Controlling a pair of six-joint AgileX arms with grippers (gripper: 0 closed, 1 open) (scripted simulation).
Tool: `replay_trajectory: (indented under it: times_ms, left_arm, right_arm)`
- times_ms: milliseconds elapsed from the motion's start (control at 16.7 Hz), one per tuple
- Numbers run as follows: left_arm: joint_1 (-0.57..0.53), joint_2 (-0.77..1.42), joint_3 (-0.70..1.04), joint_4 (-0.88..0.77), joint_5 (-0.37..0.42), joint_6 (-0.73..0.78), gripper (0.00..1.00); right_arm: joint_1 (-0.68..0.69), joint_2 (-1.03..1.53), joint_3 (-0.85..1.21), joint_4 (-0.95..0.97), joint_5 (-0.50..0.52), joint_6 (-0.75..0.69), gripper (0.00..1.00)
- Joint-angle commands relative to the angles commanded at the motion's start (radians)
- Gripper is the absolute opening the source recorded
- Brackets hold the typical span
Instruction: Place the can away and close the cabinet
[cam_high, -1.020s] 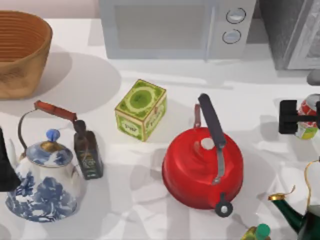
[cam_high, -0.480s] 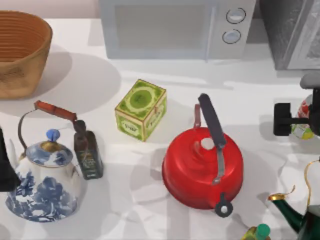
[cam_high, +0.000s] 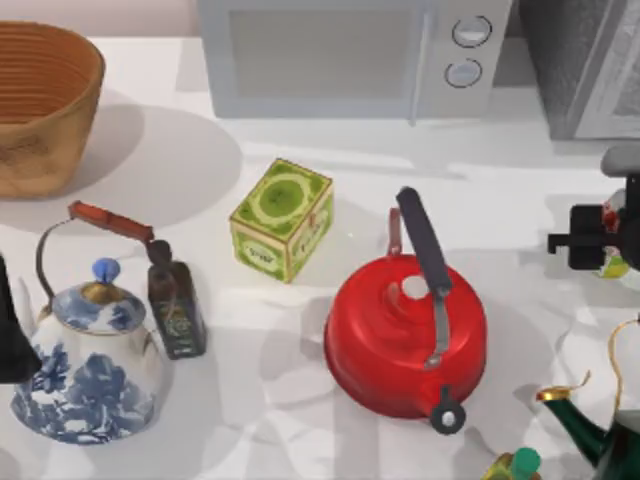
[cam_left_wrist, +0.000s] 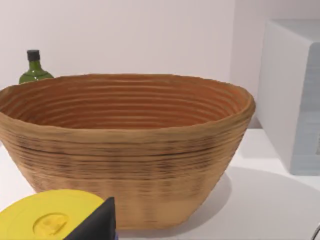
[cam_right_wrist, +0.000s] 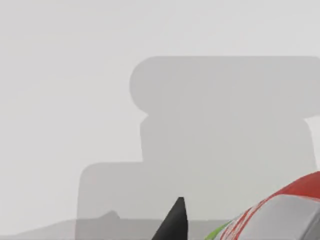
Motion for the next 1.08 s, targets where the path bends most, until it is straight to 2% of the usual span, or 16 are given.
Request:
replay_trajectory:
  times_ms: [300,900,1080]
  left_arm:
    - [0.000,0.000,0.000,0.000,0.000,0.000,1.00]
    - [0.000,0.000,0.000,0.000,0.000,0.000,1.00]
    - [0.000,0.000,0.000,0.000,0.000,0.000,1.00]
  right_arm:
    - [0.000,0.000,0.000,0.000,0.000,0.000,0.02]
    - [0.001,-0.002,0.002,-0.003,0.000,0.001,0.00]
    - [0.000,-0.030,0.049,-0.072,0.003,0.000,0.00]
